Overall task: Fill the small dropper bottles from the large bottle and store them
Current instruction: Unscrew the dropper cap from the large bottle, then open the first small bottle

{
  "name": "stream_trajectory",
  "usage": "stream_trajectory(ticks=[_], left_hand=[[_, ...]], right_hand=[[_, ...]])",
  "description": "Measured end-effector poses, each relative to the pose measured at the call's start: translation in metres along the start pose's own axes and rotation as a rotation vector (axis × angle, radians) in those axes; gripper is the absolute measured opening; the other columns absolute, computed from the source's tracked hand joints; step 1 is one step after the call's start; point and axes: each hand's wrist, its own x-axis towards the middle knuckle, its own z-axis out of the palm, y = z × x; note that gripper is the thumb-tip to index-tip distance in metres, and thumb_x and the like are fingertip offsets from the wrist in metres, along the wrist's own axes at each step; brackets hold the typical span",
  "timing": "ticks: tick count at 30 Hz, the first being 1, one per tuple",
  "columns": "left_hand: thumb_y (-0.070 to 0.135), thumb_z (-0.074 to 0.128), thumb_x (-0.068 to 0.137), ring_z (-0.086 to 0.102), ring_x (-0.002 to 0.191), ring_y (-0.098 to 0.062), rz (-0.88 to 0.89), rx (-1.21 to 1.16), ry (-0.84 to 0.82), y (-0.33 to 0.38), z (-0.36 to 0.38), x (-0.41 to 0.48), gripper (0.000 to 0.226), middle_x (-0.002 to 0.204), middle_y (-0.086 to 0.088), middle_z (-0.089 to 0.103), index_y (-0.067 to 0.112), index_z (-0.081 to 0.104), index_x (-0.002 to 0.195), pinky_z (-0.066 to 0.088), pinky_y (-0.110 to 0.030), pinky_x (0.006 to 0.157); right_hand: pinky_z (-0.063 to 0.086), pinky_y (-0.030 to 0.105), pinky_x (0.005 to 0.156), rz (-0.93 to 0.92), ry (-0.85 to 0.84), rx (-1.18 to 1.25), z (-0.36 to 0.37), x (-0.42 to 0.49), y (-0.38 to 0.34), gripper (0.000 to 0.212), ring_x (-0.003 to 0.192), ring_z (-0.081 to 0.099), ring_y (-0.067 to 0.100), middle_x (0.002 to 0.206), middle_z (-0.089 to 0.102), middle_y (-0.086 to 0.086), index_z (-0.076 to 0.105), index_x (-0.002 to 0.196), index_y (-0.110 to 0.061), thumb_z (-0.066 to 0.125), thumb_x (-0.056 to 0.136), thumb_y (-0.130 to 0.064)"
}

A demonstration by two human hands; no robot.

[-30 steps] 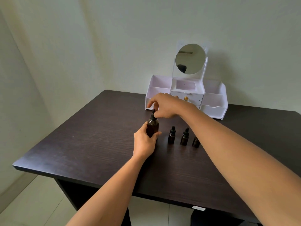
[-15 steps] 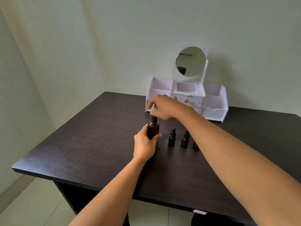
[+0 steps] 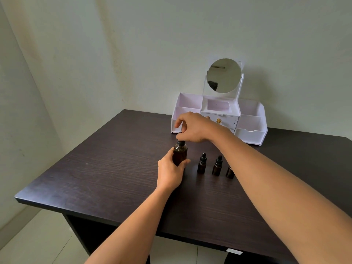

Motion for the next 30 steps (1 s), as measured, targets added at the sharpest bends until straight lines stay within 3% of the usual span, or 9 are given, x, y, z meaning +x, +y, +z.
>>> stream_trajectory(ticks=[4,7,9,10,14,17,21,25,30], left_hand=[[0.027,0.078,0.085,0.059,0.114,-0.009,0.012,-0.007,-0.001,0.0,-0.001,0.0,0.052,0.121,0.009,0.066,0.025,0.059,0.133,0.046,-0.029,0.101],[0.026,0.08,0.084,0.061,0.106,-0.006,0.015,-0.012,0.003,-0.001,-0.001,0.0,0.045,0.105,0.018,0.065,0.03,0.061,0.124,0.04,-0.01,0.087],[0.025,0.082,0.082,0.062,0.104,-0.006,0.01,-0.006,0.014,-0.002,0.0,0.0,0.044,0.099,0.021,0.063,0.031,0.061,0.121,0.037,-0.002,0.078],[0.026,0.082,0.082,0.063,0.108,-0.007,0.006,-0.007,0.017,-0.002,0.0,0.0,0.049,0.104,0.018,0.066,0.028,0.06,0.125,0.038,0.0,0.081],[0.03,0.085,0.078,0.052,0.131,-0.016,-0.074,-0.026,-0.006,-0.001,0.001,-0.001,0.1,0.144,-0.001,0.054,0.017,0.025,0.157,0.037,-0.027,0.11],[0.024,0.085,0.078,0.048,0.135,-0.017,-0.085,-0.003,-0.026,-0.003,-0.003,-0.007,0.108,0.15,-0.003,0.048,0.016,0.015,0.159,0.036,-0.033,0.113],[0.039,0.087,0.071,0.048,0.128,-0.016,-0.03,0.095,0.02,-0.01,-0.014,-0.024,0.096,0.137,0.002,0.051,0.019,0.032,0.148,0.035,-0.04,0.115],[0.069,0.081,0.061,0.047,0.103,-0.002,0.026,0.308,-0.038,-0.009,-0.025,-0.04,0.081,0.114,0.014,0.053,0.024,0.052,0.122,-0.003,-0.052,0.122],[0.062,0.078,0.071,0.06,0.098,-0.007,0.05,0.327,-0.029,-0.01,-0.031,-0.039,0.049,0.098,0.015,0.067,0.03,0.065,0.105,-0.004,-0.054,0.12]], right_hand=[[0.037,0.047,0.102,0.064,0.044,0.025,-0.006,-0.008,0.014,0.031,0.103,0.057,0.02,0.11,0.063,-0.005,0.06,0.116,-0.028,0.064,0.086,-0.038],[0.025,0.055,0.111,0.129,-0.059,-0.098,0.0,-0.017,0.033,0.022,0.107,0.056,0.021,0.108,0.063,-0.006,0.062,0.107,-0.029,0.064,0.086,-0.036],[0.024,0.052,0.105,0.142,-0.143,-0.151,0.01,-0.026,0.043,0.026,0.111,0.055,0.021,0.111,0.064,-0.005,0.064,0.111,-0.028,0.067,0.086,-0.037],[0.024,0.051,0.103,0.142,-0.165,-0.174,0.016,-0.03,0.046,0.03,0.111,0.054,0.021,0.11,0.063,-0.005,0.063,0.114,-0.028,0.067,0.086,-0.039],[0.02,0.056,0.111,0.139,-0.189,-0.23,0.032,-0.038,0.052,0.032,0.113,0.054,0.019,0.109,0.059,-0.007,0.061,0.119,-0.03,0.067,0.089,-0.039],[0.021,0.056,0.111,0.142,-0.171,-0.204,0.036,-0.04,0.051,0.018,0.115,0.055,0.021,0.115,0.063,-0.003,0.063,0.11,-0.027,0.066,0.093,-0.03],[0.024,0.055,0.108,0.103,-0.091,-0.16,0.042,-0.042,0.038,0.014,0.108,0.058,0.021,0.107,0.067,-0.003,0.064,0.101,-0.024,0.067,0.093,-0.035],[0.031,0.052,0.103,0.066,-0.027,-0.148,0.053,-0.043,0.016,0.023,0.102,0.059,0.022,0.098,0.067,-0.002,0.068,0.09,-0.023,0.069,0.088,-0.046],[0.036,0.051,0.098,0.064,0.01,-0.196,0.07,-0.042,-0.003,0.035,0.101,0.062,0.026,0.098,0.068,0.002,0.066,0.092,-0.021,0.068,0.086,-0.055]])
